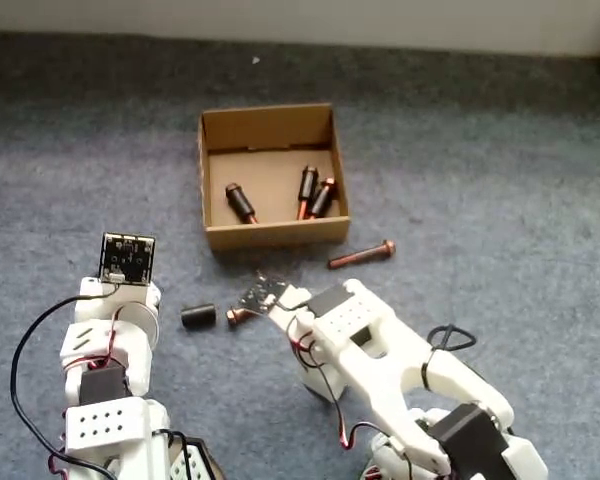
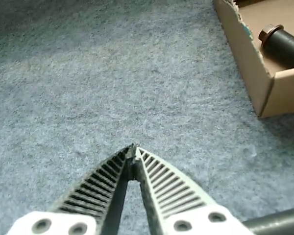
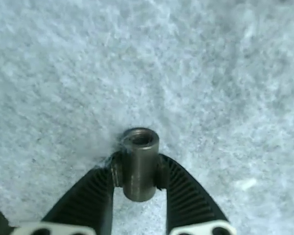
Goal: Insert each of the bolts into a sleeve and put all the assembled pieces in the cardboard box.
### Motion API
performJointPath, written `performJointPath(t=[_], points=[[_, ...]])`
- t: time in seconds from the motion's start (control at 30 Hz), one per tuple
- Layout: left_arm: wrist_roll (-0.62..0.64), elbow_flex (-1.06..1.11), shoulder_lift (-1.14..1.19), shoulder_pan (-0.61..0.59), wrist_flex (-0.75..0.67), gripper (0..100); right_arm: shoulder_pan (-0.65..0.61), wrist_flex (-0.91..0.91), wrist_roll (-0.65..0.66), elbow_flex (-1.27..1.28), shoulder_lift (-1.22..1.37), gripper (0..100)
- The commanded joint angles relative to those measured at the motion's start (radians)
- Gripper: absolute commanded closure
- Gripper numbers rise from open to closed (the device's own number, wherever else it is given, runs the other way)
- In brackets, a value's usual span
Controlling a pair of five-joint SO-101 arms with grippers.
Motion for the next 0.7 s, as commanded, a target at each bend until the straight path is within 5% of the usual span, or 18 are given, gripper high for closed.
performJointPath(t=[0.0,0.17,0.37,0.67], points=[[-0.002,0.002,-0.008,0.002,-0.02,99,0.013,0.096,-0.011,-0.076,-0.09,99.4],[-0.002,0.002,-0.008,0.002,-0.02,99,0.024,0.12,-0.014,-0.108,-0.309,99.4],[-0.002,0.004,-0.008,0.002,-0.02,99,0.035,0.12,-0.238,-0.107,-0.561,99.4],[-0.003,0.004,-0.008,0.002,-0.017,99,0.272,0.077,-0.405,-0.07,-0.719,99.4]])
